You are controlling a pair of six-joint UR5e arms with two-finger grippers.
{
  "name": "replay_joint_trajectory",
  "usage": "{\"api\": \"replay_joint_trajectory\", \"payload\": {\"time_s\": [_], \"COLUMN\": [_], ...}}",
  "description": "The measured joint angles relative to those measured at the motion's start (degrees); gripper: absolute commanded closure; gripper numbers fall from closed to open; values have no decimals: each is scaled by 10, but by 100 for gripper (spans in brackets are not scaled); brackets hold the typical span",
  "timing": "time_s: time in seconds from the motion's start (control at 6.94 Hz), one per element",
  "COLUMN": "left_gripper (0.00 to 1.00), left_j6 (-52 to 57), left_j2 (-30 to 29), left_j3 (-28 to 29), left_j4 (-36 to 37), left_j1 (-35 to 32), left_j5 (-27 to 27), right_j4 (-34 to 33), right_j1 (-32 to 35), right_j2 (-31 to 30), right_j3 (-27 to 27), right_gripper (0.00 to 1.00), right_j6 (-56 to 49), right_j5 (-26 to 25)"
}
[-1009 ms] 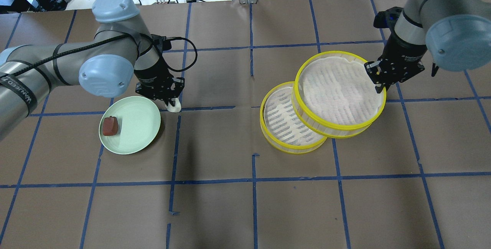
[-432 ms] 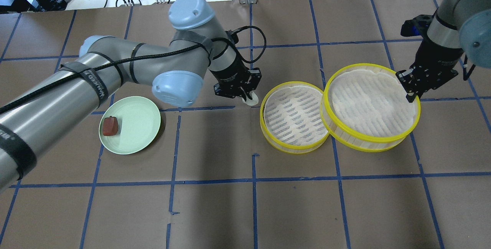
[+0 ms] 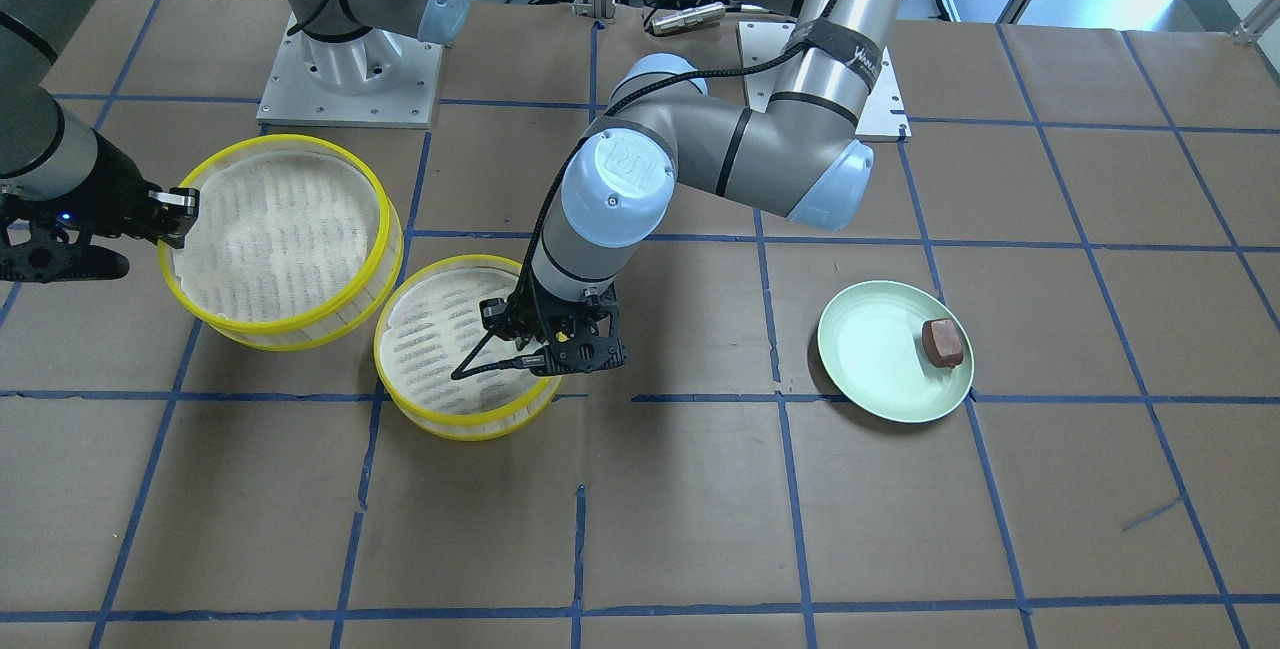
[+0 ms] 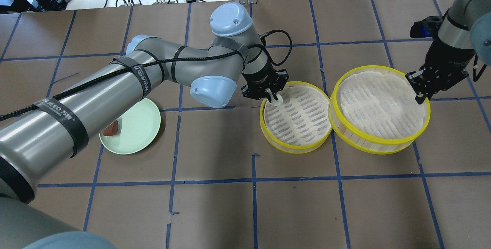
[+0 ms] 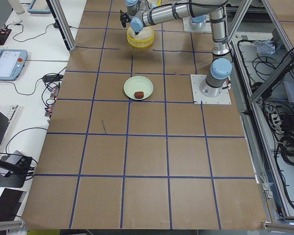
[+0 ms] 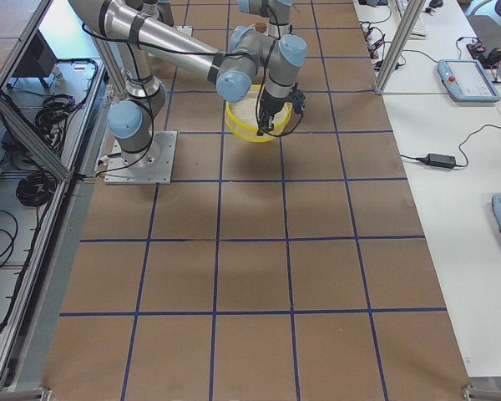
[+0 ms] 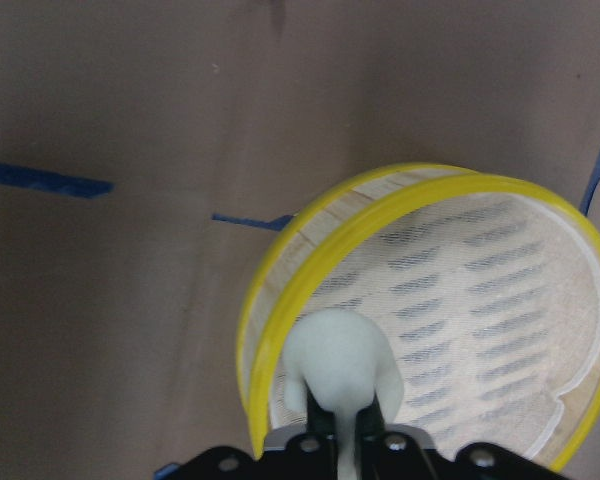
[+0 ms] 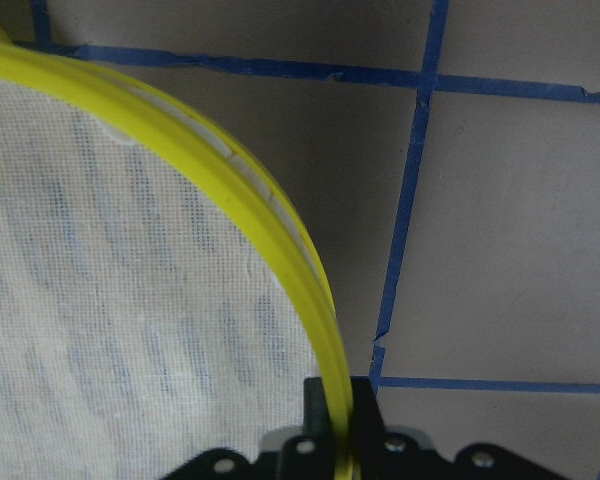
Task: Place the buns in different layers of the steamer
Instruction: 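Carry the white bun into the lower tier and open the left gripper, then restack the top tier with the right gripper while the left returns to the plate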
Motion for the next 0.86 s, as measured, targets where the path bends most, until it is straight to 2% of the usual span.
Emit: {"api": "replay_joint_trajectory", "payload": {"time_s": [0.58,0.86], "left_gripper": [1,1], "left_j6": [-11,4], "left_j2": [9,28], "left_j3": [-1,-3], "left_j4": [-5,-24], "left_j1": [-1,12], "left_j5": [4,35], "right_j4": [-4,-9], "right_j1": [0,16], "right_j2": [-3,-2], "right_j3": [-3,-3], "right_gripper": [94,94], "right_j6": [3,42], "right_j5": [2,5]}}
